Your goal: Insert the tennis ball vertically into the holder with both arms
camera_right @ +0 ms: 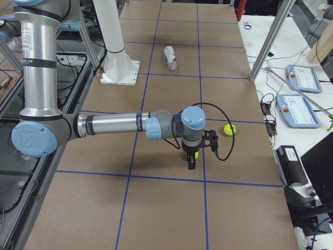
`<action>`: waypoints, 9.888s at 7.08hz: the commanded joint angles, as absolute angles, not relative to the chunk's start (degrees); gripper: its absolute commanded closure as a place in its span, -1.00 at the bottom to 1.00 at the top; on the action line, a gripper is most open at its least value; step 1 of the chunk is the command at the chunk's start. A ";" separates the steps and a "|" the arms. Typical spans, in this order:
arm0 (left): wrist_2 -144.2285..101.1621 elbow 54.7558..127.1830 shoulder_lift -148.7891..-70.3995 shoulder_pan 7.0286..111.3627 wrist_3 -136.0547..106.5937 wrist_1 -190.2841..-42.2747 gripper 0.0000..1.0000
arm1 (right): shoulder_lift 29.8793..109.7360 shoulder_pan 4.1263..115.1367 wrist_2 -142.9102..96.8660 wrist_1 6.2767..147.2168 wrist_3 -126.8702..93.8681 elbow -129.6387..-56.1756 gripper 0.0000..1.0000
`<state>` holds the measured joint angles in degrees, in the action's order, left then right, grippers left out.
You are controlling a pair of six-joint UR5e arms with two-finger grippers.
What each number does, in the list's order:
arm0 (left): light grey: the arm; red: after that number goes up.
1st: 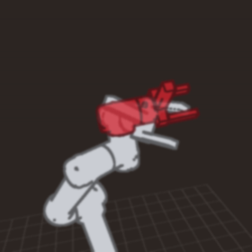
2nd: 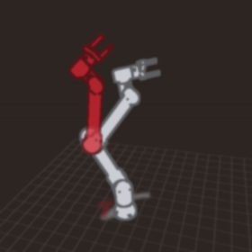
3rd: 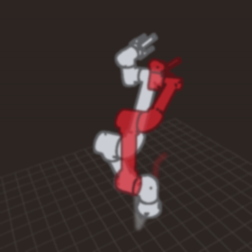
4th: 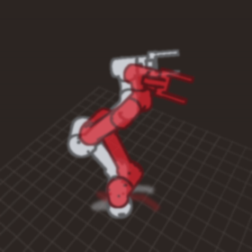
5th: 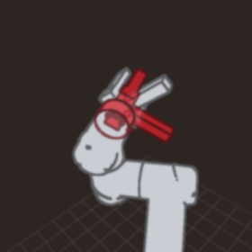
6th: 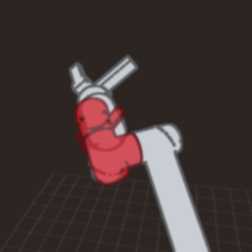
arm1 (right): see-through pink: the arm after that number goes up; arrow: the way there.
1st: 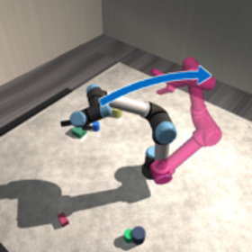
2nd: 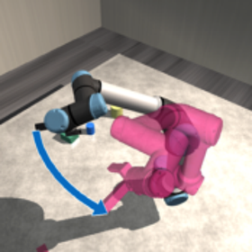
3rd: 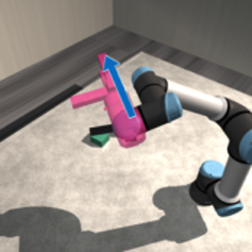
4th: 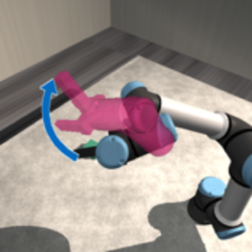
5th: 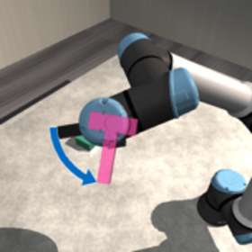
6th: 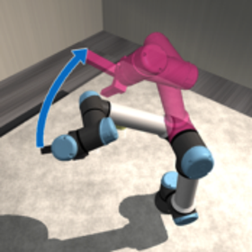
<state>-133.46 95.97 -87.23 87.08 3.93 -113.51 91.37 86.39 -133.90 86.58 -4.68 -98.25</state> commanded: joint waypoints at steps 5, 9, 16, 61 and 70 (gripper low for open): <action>-138.33 95.19 -90.53 86.40 3.43 -121.09 -1.00 | 91.75 86.75 -134.03 82.97 -4.30 -98.00 -1.00; -137.02 95.18 -101.49 70.26 0.38 -135.35 -0.99 | 91.67 86.75 -133.86 82.53 -4.48 -98.44 -0.99; -136.76 100.71 -114.41 50.03 -9.58 -120.98 -0.97 | 91.85 86.75 -133.95 82.53 -4.92 -98.53 -0.99; -109.28 84.23 -134.12 35.60 -21.25 -170.16 -0.54 | 91.93 86.75 -134.30 82.62 -5.19 -98.79 -0.99; -74.18 57.23 -133.95 25.67 -23.29 -210.41 -0.45 | 91.85 86.75 -134.30 82.53 -7.82 -100.11 -0.99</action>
